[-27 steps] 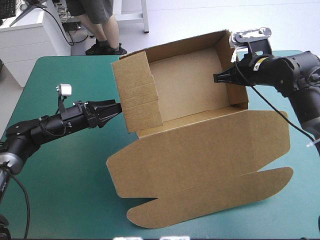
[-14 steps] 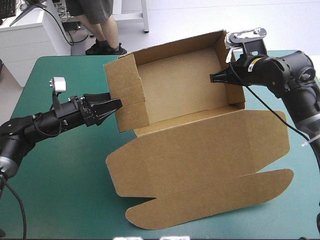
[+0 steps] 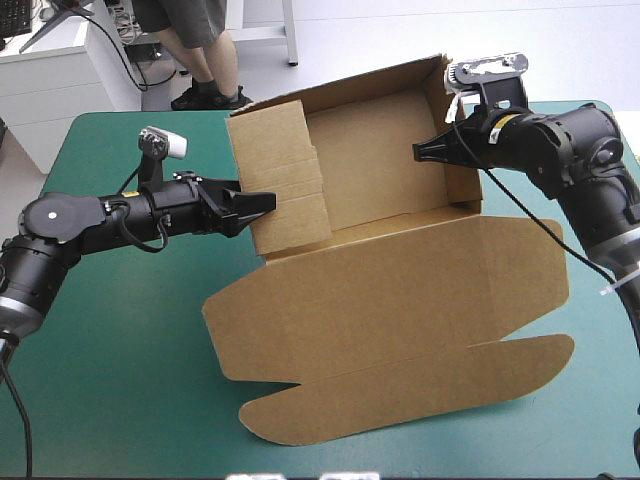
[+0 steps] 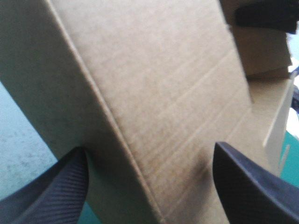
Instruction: Fold the box
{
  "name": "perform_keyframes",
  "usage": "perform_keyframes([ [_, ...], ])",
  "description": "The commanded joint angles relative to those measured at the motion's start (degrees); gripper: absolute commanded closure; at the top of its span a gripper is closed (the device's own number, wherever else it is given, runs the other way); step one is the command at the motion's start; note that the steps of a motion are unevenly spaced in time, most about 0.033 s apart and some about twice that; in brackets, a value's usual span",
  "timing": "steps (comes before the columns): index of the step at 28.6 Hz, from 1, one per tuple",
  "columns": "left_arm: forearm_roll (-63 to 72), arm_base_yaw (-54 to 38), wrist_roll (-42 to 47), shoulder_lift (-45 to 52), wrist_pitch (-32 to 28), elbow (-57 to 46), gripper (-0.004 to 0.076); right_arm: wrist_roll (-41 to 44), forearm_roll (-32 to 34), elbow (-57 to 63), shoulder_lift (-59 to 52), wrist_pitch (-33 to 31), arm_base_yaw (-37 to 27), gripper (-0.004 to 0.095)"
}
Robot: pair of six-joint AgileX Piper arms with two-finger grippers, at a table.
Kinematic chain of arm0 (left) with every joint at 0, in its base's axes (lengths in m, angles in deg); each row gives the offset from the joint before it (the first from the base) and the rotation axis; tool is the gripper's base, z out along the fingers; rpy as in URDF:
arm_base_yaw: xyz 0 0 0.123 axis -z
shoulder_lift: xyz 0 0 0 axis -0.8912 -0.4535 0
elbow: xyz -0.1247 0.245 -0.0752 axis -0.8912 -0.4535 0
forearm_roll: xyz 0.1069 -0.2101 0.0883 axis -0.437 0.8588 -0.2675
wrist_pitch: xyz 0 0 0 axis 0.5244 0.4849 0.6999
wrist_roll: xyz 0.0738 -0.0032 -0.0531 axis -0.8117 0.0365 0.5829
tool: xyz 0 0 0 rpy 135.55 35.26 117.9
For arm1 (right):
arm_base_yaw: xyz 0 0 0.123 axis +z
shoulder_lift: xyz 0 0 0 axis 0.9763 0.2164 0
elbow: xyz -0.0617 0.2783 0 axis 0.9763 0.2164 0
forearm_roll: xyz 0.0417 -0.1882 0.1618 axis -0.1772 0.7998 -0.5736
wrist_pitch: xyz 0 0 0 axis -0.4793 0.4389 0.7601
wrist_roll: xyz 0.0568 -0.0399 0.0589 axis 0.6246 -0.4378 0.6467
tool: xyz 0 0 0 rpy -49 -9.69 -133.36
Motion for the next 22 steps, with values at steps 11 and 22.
perform_keyframes([
  [11, -39.61, 13.68, 43.49, -5.76, -4.33, 18.98, 0.0267, 5.23, -1.08, -1.74, -1.93, 7.15, 0.32, 0.0919],
  [22, -49.92, 20.24, 56.62, -12.74, -3.23, 28.63, 0.0491, 6.43, -1.37, -1.64, 0.59, 4.09, 0.32, 0.092],
])
